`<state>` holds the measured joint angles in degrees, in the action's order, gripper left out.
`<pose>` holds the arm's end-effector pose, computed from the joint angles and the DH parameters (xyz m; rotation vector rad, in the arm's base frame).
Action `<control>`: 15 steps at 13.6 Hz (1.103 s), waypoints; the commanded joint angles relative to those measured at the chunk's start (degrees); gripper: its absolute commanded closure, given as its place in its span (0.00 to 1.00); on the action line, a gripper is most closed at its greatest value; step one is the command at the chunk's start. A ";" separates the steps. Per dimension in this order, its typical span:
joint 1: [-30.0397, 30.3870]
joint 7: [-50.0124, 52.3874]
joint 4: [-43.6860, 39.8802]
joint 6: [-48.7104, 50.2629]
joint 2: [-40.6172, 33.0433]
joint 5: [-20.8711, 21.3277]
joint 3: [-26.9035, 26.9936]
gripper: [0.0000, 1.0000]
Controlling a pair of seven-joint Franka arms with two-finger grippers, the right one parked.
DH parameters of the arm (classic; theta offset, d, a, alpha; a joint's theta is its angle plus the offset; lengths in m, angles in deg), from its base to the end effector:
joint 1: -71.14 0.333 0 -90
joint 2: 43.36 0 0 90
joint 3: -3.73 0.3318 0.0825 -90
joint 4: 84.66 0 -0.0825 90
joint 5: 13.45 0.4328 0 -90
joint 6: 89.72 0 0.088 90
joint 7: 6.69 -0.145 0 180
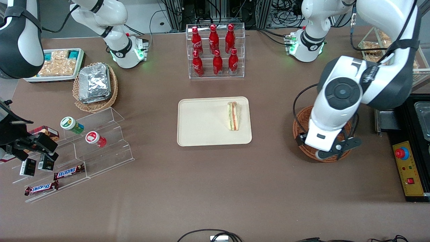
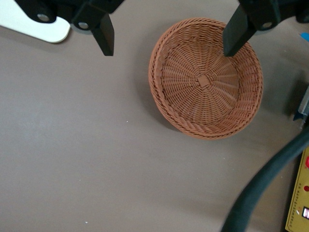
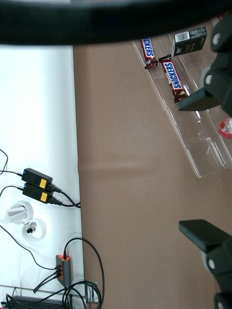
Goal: Place sandwich from basket to tray
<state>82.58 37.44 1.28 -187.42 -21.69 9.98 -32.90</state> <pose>0.6695 -0.2010 0.4449 -2.9117 -0.4087 -0.0338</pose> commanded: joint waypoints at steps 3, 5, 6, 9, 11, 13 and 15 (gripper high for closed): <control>-2.02 -16.84 1.60 4.26 -10.04 -10.39 11.79 0.01; -4.49 -24.75 1.87 7.06 -13.39 -13.92 18.49 0.00; -4.59 -28.10 1.87 8.30 -14.88 -15.15 20.52 0.00; -4.59 -37.41 1.87 12.08 -19.10 -17.71 25.01 0.00; -4.59 -44.27 1.78 14.19 -21.12 -20.17 27.91 0.00; -4.59 -47.02 1.78 15.34 -22.27 -20.53 28.36 0.00; -4.41 -47.55 1.52 15.87 -22.54 -23.06 28.36 0.00</control>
<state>78.82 -8.75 1.57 -172.06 -42.82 -10.89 -5.11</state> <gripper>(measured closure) 0.000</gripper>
